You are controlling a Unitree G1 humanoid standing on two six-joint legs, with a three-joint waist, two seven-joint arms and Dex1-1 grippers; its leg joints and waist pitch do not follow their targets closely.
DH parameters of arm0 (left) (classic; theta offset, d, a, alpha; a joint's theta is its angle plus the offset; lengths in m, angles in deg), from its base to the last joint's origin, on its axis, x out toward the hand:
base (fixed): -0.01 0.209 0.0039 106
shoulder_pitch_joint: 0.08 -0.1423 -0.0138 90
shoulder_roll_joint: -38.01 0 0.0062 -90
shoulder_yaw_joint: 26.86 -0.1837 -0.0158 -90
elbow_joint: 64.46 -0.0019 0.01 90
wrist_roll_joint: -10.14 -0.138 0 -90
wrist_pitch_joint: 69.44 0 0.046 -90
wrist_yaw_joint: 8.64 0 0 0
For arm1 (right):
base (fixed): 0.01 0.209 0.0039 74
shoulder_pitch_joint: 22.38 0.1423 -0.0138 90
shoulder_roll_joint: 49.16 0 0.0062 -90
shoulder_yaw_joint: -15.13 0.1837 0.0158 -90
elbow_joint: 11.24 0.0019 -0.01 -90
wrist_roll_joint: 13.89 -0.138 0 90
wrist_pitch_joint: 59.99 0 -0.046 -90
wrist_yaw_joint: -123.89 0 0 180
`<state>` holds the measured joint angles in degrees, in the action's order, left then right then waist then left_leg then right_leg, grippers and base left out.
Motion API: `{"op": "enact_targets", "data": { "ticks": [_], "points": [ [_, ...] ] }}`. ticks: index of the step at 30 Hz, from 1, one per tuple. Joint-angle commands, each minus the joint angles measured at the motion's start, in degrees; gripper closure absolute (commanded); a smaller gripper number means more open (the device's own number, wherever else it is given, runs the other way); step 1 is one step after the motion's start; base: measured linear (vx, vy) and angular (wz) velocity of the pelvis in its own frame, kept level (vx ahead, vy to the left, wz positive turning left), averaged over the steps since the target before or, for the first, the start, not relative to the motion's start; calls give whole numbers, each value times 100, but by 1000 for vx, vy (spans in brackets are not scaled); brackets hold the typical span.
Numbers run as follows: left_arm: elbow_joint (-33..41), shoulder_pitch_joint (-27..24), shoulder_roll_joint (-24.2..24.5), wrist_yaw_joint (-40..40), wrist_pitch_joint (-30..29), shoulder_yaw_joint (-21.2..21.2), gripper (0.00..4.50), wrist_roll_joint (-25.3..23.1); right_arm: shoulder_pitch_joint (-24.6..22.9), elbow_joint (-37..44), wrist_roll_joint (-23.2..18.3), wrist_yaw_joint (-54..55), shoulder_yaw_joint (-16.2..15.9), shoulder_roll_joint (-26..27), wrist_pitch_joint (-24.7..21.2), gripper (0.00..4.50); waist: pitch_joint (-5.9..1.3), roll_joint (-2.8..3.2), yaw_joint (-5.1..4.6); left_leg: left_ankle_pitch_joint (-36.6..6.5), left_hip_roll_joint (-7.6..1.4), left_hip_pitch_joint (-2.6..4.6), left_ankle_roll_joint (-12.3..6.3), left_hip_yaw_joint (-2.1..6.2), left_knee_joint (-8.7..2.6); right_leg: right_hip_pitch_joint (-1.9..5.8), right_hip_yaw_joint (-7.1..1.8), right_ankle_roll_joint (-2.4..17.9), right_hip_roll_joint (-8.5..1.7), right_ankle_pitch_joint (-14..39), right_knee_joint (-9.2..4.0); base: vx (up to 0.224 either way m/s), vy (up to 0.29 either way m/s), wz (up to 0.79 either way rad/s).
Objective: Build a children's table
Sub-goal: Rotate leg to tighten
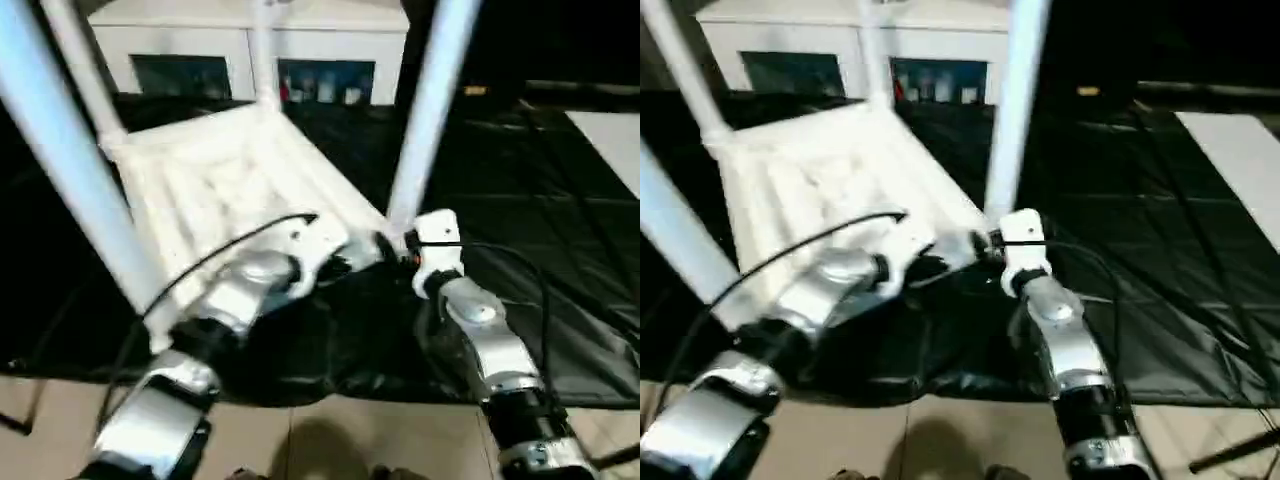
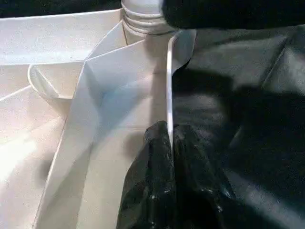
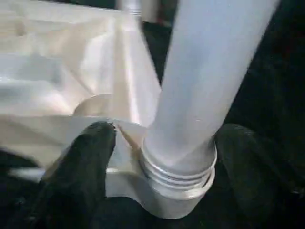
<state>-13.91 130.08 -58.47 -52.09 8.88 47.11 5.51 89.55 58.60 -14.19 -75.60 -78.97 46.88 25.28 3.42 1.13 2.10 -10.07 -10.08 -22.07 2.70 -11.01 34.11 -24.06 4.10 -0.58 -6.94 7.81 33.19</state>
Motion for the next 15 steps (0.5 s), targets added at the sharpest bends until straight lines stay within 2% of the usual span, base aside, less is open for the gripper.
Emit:
{"op": "enact_targets", "data": {
  "ticks": [1,2,4,6,7,9,11,12,15],
  "points": [
    [323,-162,160,-510,291,13,450,197,-146,219,-187,-810,-54,-331,165,49,-478,-99,41,-918,-220,16,-714,76,-375,351,-181,1344,-147,1004,-280,53,-14,2],
    [463,-281,362,-1042,509,-74,450,303,-255,326,-392,-1398,-2,-658,232,30,-482,-84,61,-923,-220,21,-764,82,-371,369,-169,1381,-151,951,-271,0,0,0],
    [595,-388,554,-1515,669,-188,450,382,-355,428,-535,-1862,31,-929,298,19,-476,-86,95,-880,-245,51,-858,61,-359,351,-190,1533,-142,743,-241,0,0,0],
    [679,-452,720,-1791,722,-306,450,367,-451,526,-665,-2210,39,-1138,312,5,-465,-80,136,-1069,-265,83,-811,59,-373,336,-196,1540,-147,922,-251,0,0,0],
    [783,-524,898,-2102,752,-397,450,379,-598,692,-881,-2748,16,-1437,279,5,-454,-81,133,-1179,-261,92,-767,55,-383,332,-195,1531,-136,1044,-267,0,0,0],
    [875,-560,987,-2307,687,-382,450,456,-740,847,-1094,-3256,-23,-1713,139,5,-436,-73,184,-1349,-305,142,-704,53,-401,309,-214,1502,-146,1151,-278,0,0,0],
    [1009,-591,1042,-2497,599,-375,450,544,-814,901,-1163,-3614,-100,-1919,49,5,-432,-79,187,-1357,-304,115,-675,54,-410,331,-216,1546,-146,1165,-267,0,0,0],
    [1124,-620,1078,-2652,529,-389,450,616,-856,953,-1202,-3831,-179,-2023,-49,5,-419,-83,198,-1477,-301,124,-623,46,-413,310,-220,1508,-154,1367,-291,0,0,0],
    [1245,-662,1112,-2815,501,-400,450,685,-877,998,-1231,-4014,-262,-2088,-63,5,-413,-102,189,-1645,-292,102,-493,60,-427,313,-217,1355,-177,1824,-334,0,0,0]
  ]
}}
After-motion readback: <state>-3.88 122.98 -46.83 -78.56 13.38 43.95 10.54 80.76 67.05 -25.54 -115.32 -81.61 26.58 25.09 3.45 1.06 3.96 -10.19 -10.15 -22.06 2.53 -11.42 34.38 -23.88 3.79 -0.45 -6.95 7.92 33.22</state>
